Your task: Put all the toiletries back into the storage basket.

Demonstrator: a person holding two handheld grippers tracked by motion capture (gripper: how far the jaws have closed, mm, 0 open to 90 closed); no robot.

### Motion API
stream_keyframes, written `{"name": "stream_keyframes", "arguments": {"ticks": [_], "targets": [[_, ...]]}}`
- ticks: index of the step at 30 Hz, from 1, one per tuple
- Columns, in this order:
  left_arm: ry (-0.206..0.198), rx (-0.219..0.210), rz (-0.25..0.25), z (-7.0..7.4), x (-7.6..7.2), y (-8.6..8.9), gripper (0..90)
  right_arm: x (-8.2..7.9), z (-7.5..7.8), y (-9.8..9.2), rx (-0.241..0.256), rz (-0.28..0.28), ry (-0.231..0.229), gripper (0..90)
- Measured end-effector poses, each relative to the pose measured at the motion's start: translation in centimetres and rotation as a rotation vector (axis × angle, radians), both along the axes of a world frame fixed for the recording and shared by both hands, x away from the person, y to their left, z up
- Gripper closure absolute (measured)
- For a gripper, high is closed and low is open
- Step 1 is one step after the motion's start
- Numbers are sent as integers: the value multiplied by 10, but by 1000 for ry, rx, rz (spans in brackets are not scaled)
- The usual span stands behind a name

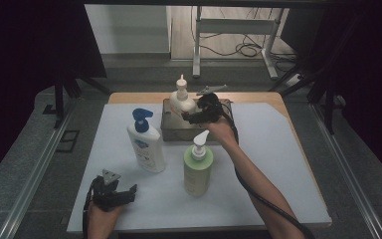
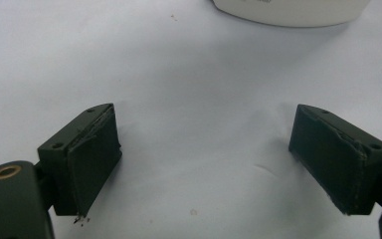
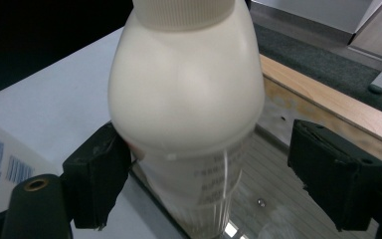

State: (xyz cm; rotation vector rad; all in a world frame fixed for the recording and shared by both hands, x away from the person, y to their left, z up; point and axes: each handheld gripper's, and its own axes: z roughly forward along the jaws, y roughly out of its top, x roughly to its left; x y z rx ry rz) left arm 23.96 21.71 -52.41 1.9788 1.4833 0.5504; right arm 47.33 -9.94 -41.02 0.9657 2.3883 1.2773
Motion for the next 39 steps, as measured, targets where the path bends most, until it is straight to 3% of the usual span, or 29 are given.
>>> {"name": "stream_keyframes", "arguments": {"ticks": [9, 14, 28, 31, 32, 39], "targets": [[0, 0, 0, 0, 0, 0, 120, -8, 0, -17, -44, 66, 48, 152], [0, 0, 0, 0, 0, 0, 120, -10, 0, -24, -40, 63, 60, 174], [1, 0, 0, 0, 0, 0, 120, -4, -9, -44, -25, 14, 126, 480], [1, 0, 0, 0, 0, 0, 120, -1, -11, -43, -42, 7, 139, 532], [2, 0, 0, 0, 0, 0, 120, 1, -14, -40, -68, 2, 140, 597], [1, 0, 0, 0, 0, 0, 120, 8, -23, -28, -125, -24, 139, 824]]}}
